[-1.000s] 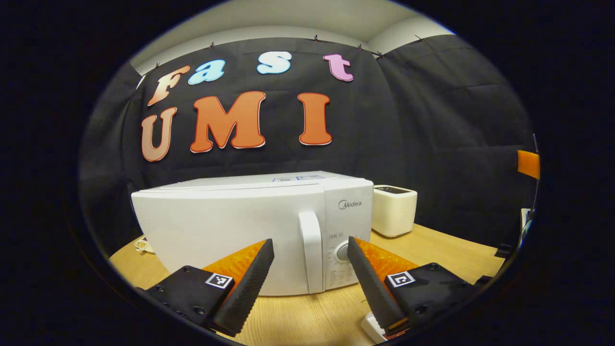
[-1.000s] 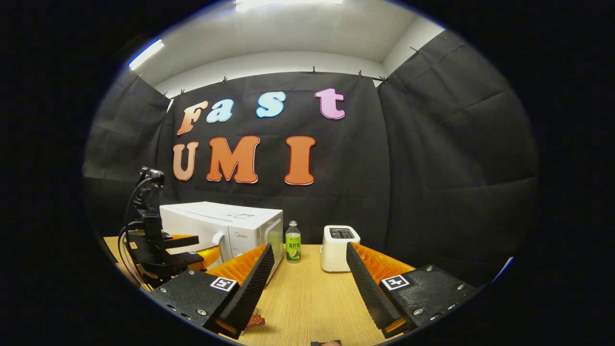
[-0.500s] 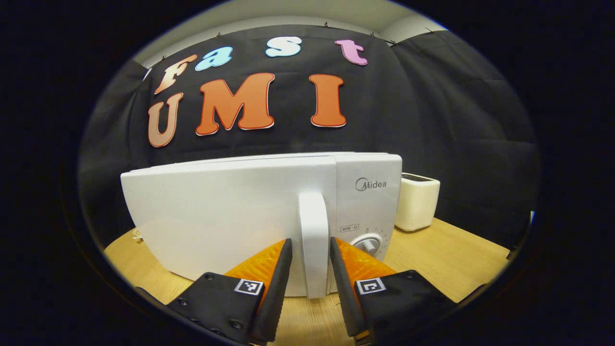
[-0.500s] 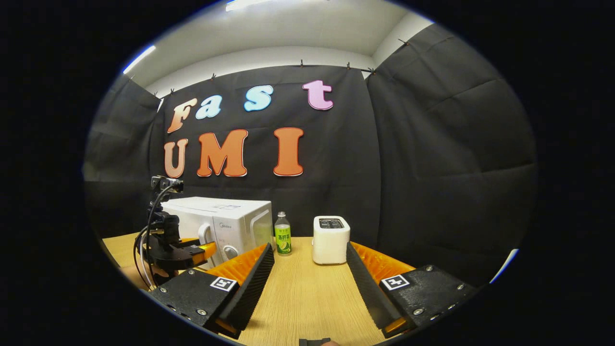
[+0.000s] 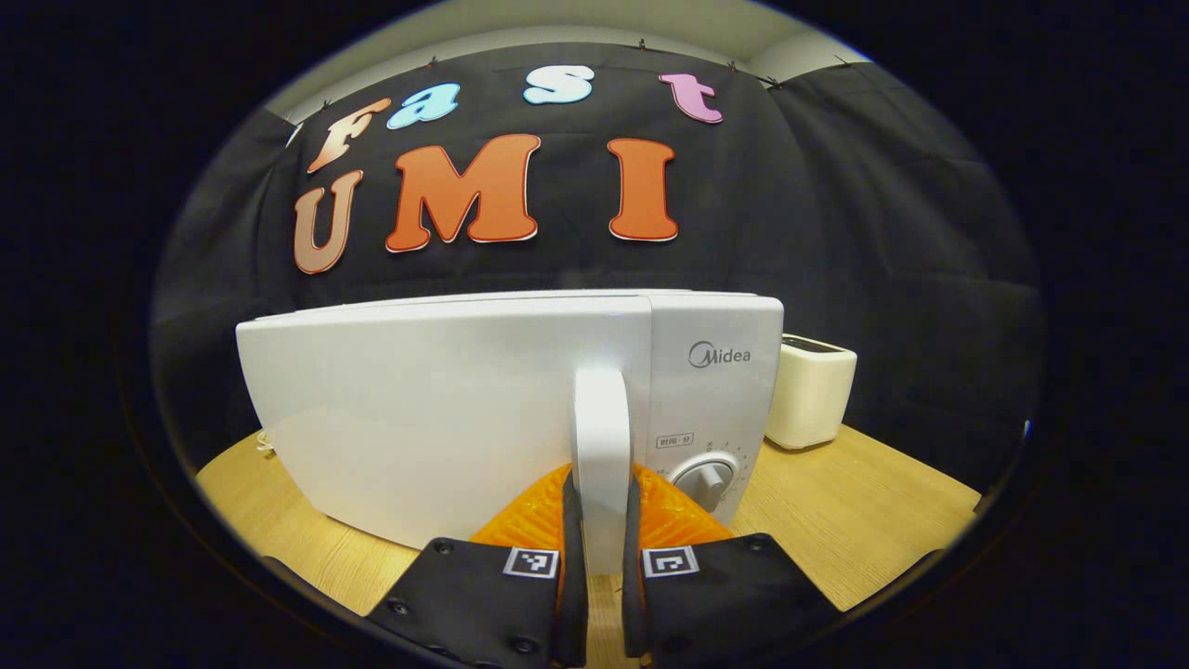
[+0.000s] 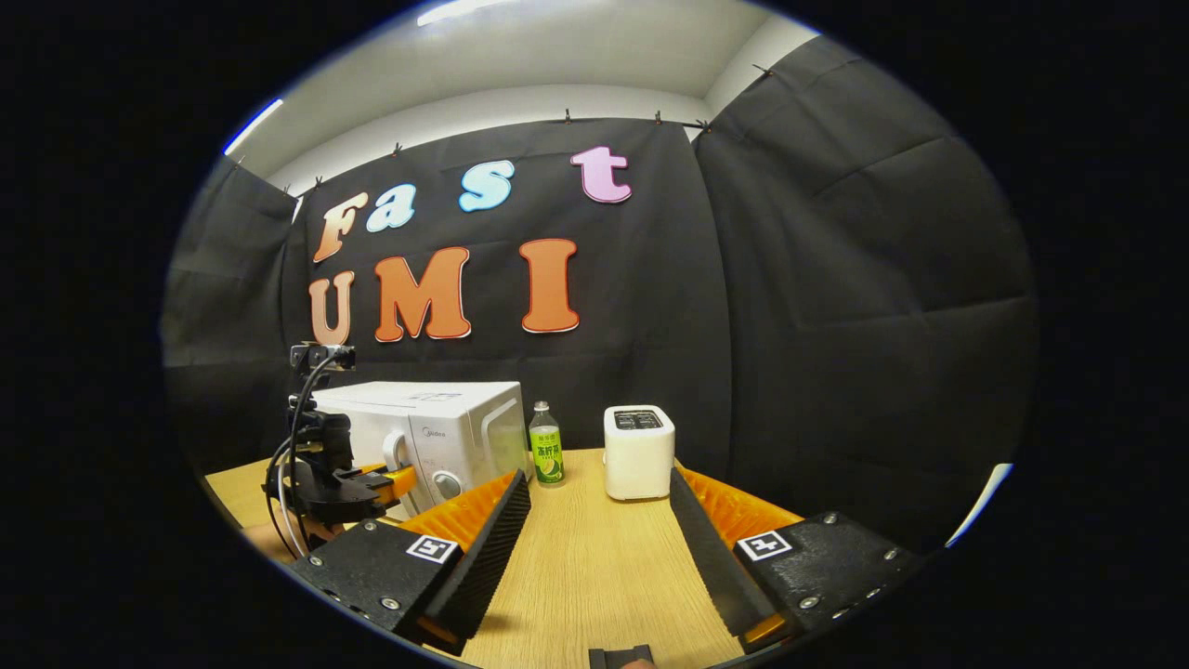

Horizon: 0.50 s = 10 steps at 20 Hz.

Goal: Open the microwave oven with the left hand, put the food in, and close the microwave oven.

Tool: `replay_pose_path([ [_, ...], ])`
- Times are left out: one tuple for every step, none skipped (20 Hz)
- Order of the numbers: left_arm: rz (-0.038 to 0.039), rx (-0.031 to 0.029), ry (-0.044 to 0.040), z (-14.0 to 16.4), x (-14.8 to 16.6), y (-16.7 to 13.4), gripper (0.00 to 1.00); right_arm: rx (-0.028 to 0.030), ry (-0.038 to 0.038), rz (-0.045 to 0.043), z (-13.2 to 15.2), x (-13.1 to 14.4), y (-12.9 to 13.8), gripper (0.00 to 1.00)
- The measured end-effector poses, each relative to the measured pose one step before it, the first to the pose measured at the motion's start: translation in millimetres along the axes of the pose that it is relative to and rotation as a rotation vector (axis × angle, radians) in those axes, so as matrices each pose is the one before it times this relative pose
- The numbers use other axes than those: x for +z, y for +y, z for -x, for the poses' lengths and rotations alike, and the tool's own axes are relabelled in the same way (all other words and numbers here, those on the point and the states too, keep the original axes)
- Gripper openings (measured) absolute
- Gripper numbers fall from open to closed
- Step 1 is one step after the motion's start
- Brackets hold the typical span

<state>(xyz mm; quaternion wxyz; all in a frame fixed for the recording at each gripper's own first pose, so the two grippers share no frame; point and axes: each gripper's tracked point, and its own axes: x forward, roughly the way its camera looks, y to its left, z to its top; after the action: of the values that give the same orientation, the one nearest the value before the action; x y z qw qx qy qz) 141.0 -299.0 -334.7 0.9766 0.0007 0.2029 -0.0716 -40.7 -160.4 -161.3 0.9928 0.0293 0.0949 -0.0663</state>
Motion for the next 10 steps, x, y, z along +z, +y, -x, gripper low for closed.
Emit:
replay_pose_path([
  [0.00356,-0.00527,0.00319,1.33,0.09,-0.24,0.19,0.00068,0.00007,-0.00131,3.33,-0.17,1.18,0.94],
  [0.00878,-0.00477,-0.00409,0.52,-1.13,0.31,0.14,-0.00159,0.0031,-0.0002,3.72,-2.92,0.26,0.94],
  [0.00563,-0.00186,0.00181,1.49,2.15,0.3,0.15,-0.00161,0.00701,0.00227,3.03,-2.35,-0.87,0.94],
  [-0.00291,-0.00486,0.00282,0.57,-0.9,-0.68,0.15,-0.00247,0.00839,0.00441,0.76,-1.06,0.05,0.94],
  [0.00173,0.00234,0.01527,4.5,-1.47,1.3,0.15,0.00088,0.00429,0.0054,0.98,-0.93,0.57,0.94],
  [0.00097,0.0092,-0.00199,8.68,-2.79,1.63,0.15,-0.0003,0.00068,0.00478,1.19,-0.04,1.74,0.94],
  [-0.01169,0.00185,-0.02495,9.25,3.06,0.25,0.15,0.00162,-0.00125,0.00205,0.2,0.5,0.76,0.94],
  [-0.00427,-0.00866,-0.00501,9.57,-0.38,-0.2,0.15,0.00115,0.00337,-0.00392,-0.58,-0.62,1.56,0.94],
  [0.00436,-0.00987,-0.00687,9.29,-1.92,1.84,0.15,0.00591,0.00583,-0.01137,0.56,-1.51,2.35,0.94],
  [0.00749,-0.01054,0.01232,9.99,-4.53,2.33,0.15,0.00836,0.00913,-0.01593,0.08,-1.4,3.92,0.94],
])
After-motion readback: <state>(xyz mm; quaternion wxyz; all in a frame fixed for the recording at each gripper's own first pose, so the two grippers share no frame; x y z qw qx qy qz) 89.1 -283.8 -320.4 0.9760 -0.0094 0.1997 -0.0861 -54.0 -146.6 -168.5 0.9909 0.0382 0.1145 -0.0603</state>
